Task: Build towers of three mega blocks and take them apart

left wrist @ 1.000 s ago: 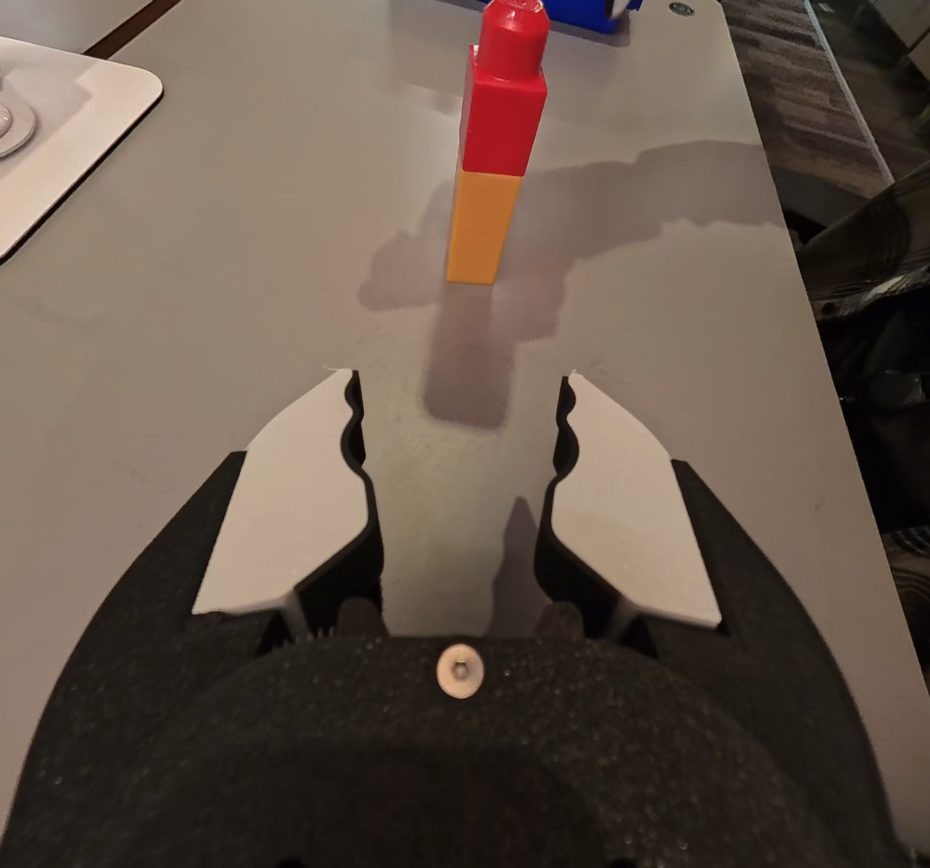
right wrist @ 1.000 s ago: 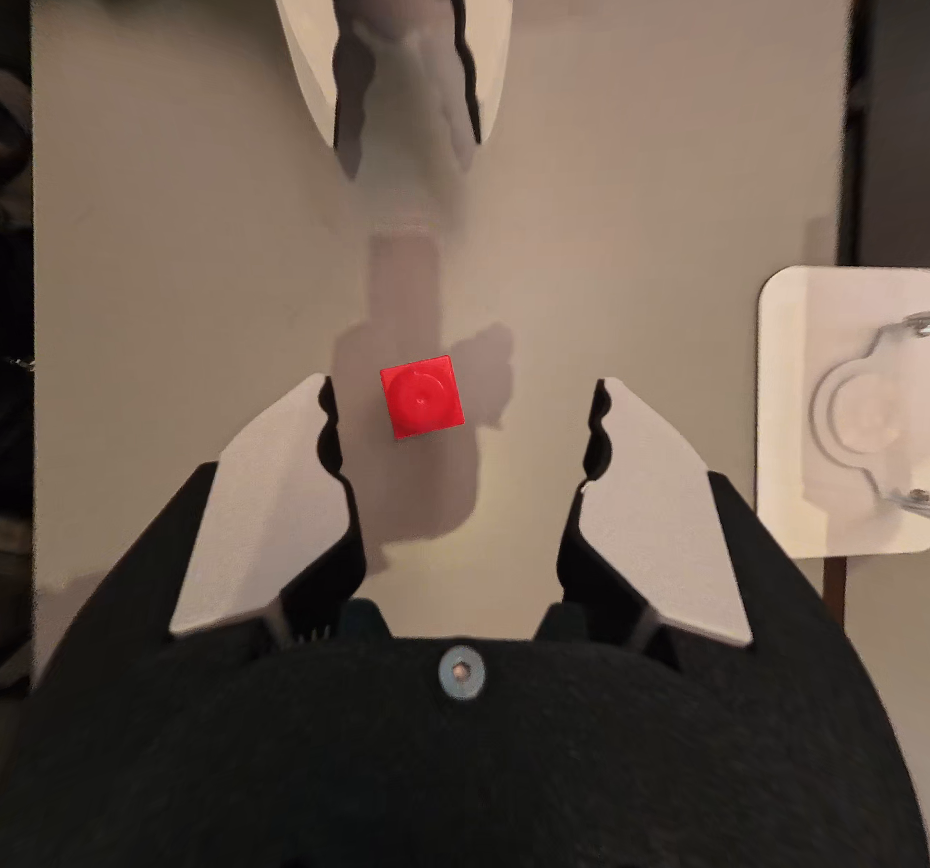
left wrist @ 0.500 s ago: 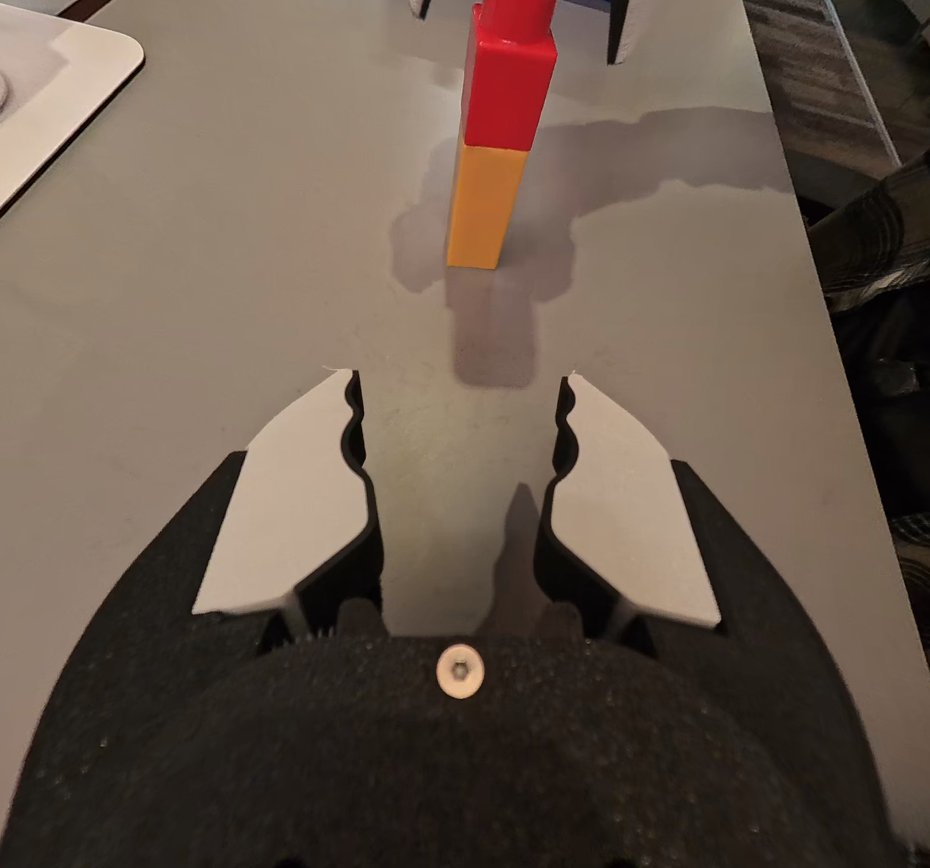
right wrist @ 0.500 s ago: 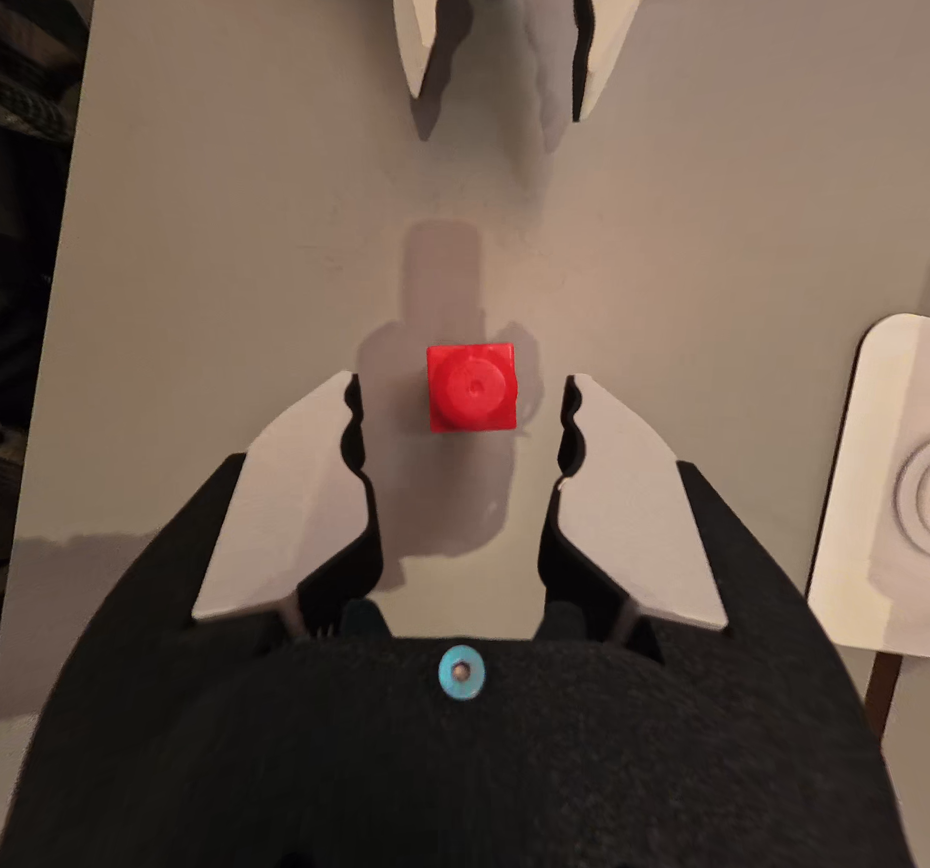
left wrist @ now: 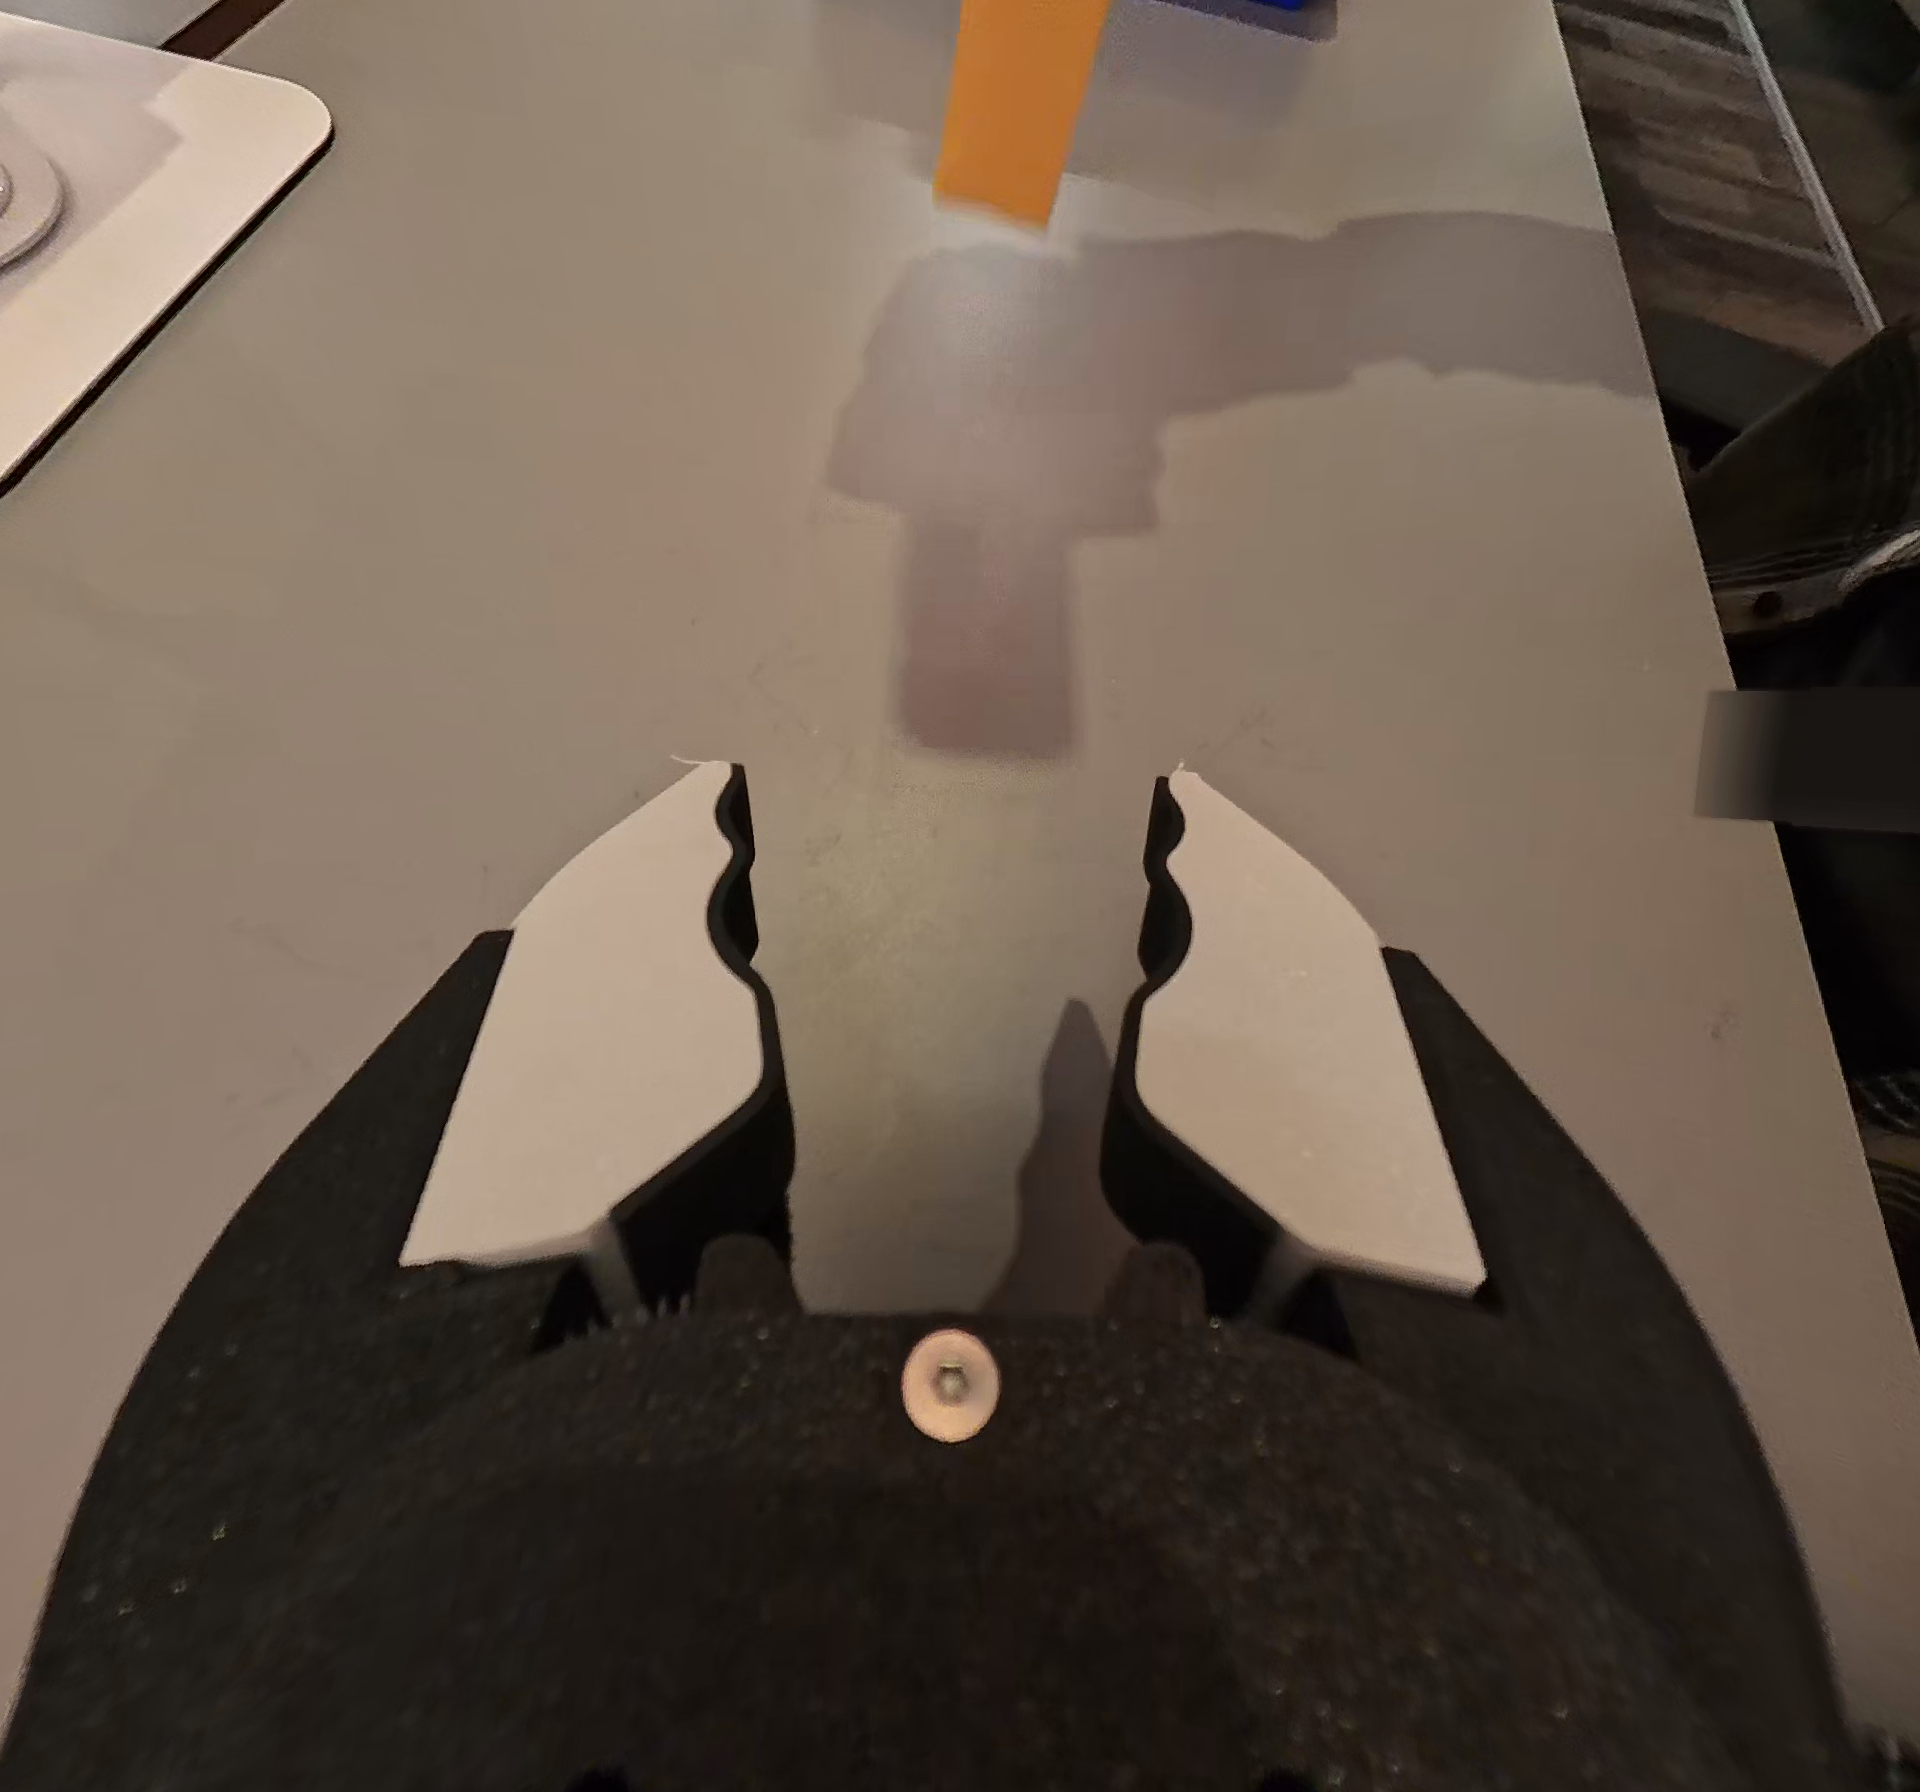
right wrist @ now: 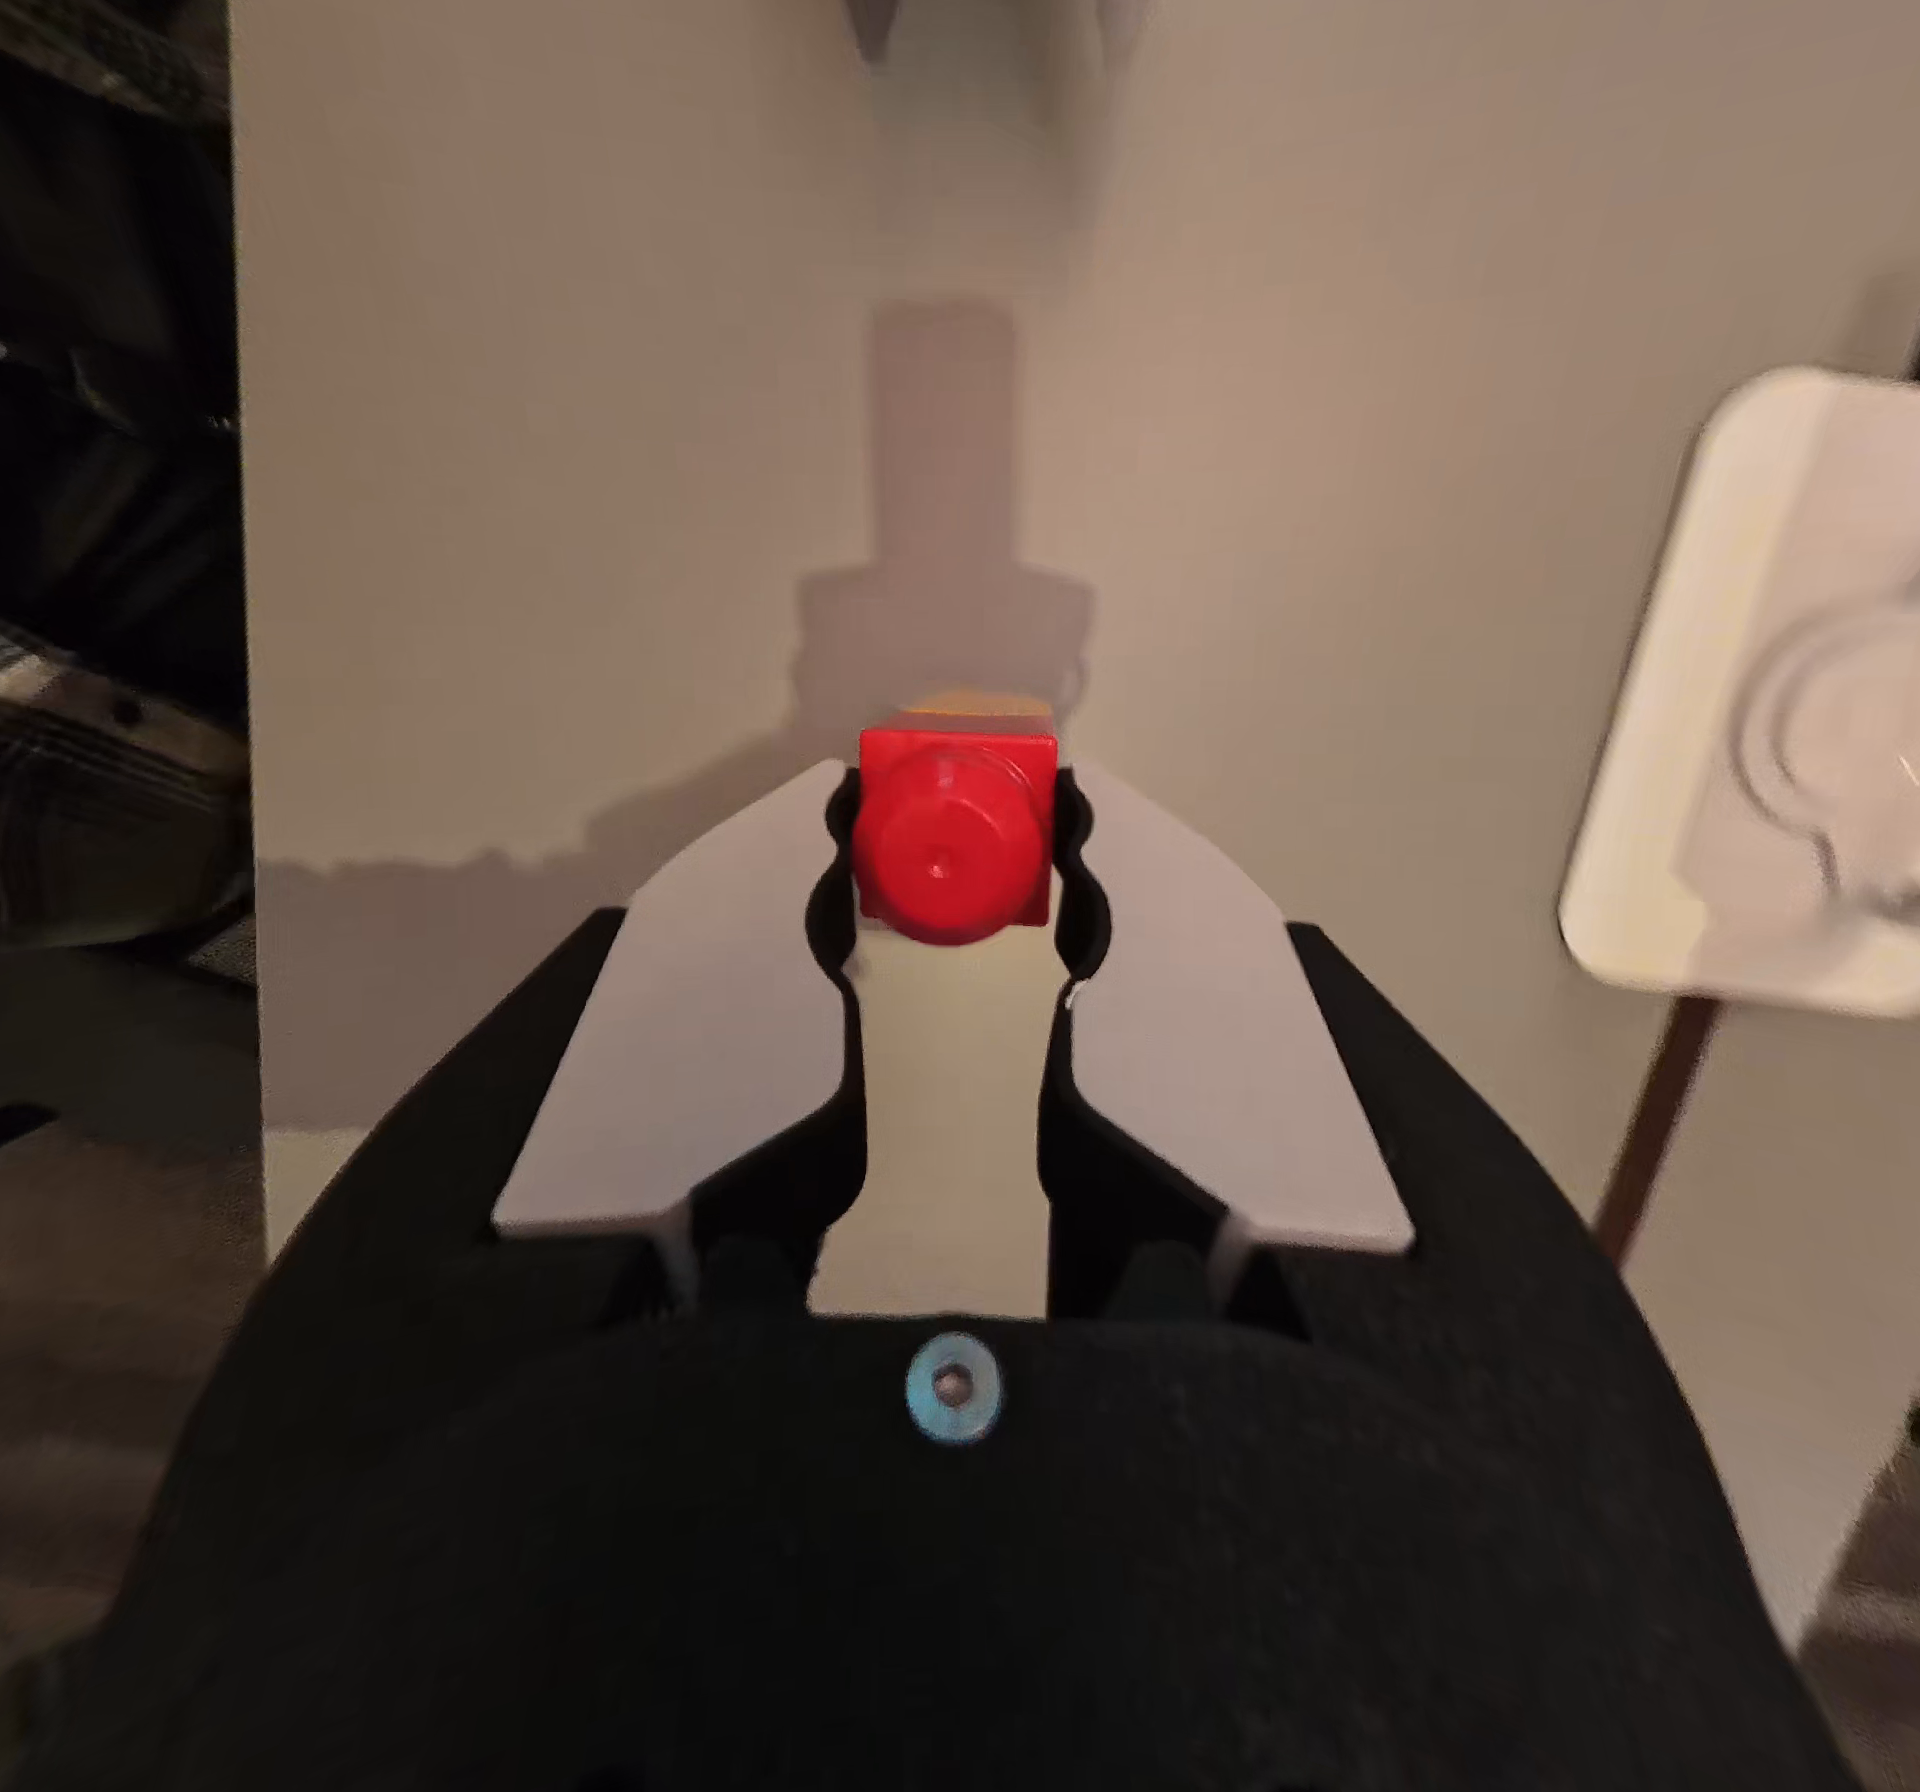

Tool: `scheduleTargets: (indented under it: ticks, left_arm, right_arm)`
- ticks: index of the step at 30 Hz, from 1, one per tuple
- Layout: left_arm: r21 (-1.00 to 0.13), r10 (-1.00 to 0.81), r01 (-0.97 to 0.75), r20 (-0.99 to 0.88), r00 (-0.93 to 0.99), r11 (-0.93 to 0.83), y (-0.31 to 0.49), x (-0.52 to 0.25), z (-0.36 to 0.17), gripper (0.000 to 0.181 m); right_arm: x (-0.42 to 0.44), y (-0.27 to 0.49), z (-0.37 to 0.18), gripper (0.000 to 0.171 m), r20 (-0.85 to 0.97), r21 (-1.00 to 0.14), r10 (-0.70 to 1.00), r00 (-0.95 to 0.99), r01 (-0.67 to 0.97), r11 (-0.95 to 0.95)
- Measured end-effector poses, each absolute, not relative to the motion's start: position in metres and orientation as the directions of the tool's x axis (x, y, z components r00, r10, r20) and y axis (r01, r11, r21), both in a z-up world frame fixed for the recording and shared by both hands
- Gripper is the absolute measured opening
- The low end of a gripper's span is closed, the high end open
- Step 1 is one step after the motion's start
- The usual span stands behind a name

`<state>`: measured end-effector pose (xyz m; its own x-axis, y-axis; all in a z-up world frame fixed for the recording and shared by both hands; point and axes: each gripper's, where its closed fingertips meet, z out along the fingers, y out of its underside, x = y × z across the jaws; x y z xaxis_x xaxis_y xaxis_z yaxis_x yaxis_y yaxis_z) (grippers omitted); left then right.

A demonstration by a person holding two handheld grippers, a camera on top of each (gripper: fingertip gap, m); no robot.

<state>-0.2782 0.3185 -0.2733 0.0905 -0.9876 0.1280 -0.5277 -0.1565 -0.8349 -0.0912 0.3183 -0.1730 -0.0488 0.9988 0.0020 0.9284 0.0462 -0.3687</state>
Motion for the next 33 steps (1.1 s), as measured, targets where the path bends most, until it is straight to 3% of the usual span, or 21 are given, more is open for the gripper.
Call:
scheduleTargets:
  ticks: [1,8,14,19,23,27,33]
  left_arm:
    - [-0.834,-0.988,-0.53,0.127,0.089,-0.155,0.318,-0.277,-0.274,0.072]
    - [-0.855,-0.989,-0.498,0.122,0.079,-0.145,0.315,-0.267,-0.267,0.072]
    - [-0.879,-0.985,-0.448,0.124,0.116,-0.164,0.323,-0.261,-0.259,0.069]
    - [-0.896,-0.978,-0.404,0.127,0.167,-0.185,0.334,-0.262,-0.255,0.067]
    - [-0.913,-0.974,-0.363,0.124,0.187,-0.186,0.338,-0.259,-0.248,0.064]
    - [-0.913,-0.976,-0.367,0.114,0.185,-0.176,0.337,-0.255,-0.249,0.064]
    - [-0.902,-0.977,-0.391,0.124,0.175,-0.185,0.336,-0.252,-0.256,0.064]
  right_arm:
    - [-0.073,0.321,-0.16,0.035,0.023,-0.359,1.0,-0.017,0.933,0.024]
    - [0.089,0.34,-0.079,0.035,0.167,-0.356,0.918,0.36,0.89,-0.284]
    - [0.233,0.347,-0.054,0.035,0.182,-0.398,0.618,0.765,0.632,-0.665]
    - [0.323,0.35,-0.073,0.035,0.143,-0.413,0.277,0.95,0.312,-0.856]
    - [0.352,0.358,-0.112,0.035,0.024,-0.435,0.088,0.996,0.089,-0.896]
    - [0.362,0.369,-0.154,0.035,-0.062,-0.418,-0.008,0.998,-0.033,-0.908]
    - [0.365,0.38,-0.195,0.035,-0.092,-0.381,-0.047,0.995,-0.079,-0.921]
